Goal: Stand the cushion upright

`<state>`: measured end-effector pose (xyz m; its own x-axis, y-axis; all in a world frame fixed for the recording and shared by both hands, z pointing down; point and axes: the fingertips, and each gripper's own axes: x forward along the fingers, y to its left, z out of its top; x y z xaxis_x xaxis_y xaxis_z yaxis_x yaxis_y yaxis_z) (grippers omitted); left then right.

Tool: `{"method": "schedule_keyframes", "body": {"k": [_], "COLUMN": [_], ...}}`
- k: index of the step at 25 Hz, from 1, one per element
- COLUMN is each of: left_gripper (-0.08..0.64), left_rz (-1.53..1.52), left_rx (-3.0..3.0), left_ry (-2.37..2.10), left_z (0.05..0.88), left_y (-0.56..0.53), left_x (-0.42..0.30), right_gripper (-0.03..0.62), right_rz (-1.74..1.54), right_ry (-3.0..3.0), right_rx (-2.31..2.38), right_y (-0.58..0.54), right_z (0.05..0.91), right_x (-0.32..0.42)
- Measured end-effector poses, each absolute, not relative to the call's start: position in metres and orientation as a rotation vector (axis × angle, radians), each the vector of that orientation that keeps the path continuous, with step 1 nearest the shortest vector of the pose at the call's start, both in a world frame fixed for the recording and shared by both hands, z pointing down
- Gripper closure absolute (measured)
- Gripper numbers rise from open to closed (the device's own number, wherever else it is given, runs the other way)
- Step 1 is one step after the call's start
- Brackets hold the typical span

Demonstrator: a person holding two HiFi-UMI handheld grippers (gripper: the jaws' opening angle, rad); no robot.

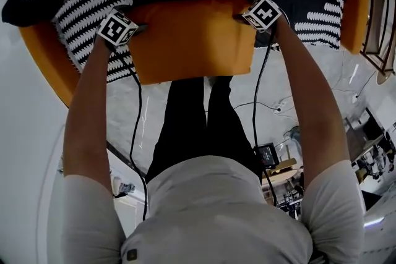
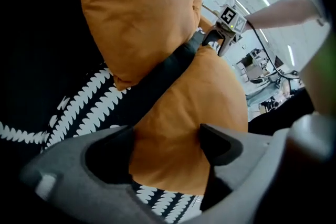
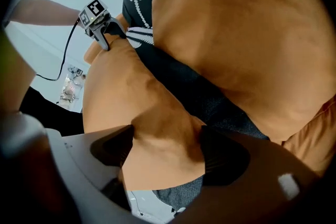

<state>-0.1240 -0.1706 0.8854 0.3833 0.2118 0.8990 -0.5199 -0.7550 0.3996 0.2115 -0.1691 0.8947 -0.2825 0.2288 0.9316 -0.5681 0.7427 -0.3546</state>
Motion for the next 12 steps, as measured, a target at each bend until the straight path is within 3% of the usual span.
{"method": "schedule_keyframes", "body": {"k": [2, 5, 12], "left_gripper": [0.147, 0.186, 0.434], "left_rz": [1.417, 1.420, 1.403], "left_rx": [1.967, 1.940, 1.935], "left_ry": [-0.275, -0.273, -0.284], "left_z": [0.895, 0.905, 0.891], "left_y": [-0.174, -0.169, -0.156], "left_x": [-0.121, -0.114, -0.103], "right_gripper": [0.188, 0.263, 0.470], "right_rz": [0.832, 0.858, 0.777], "right_ry": [-1.669, -1.653, -1.670], "right_rx": [0.276, 0.261, 0.269], "right_y": [-0.169, -0.160, -0.149], "right_z": [0.903, 0.912, 0.896], "right_x": [0.214, 0.213, 0.201]}}
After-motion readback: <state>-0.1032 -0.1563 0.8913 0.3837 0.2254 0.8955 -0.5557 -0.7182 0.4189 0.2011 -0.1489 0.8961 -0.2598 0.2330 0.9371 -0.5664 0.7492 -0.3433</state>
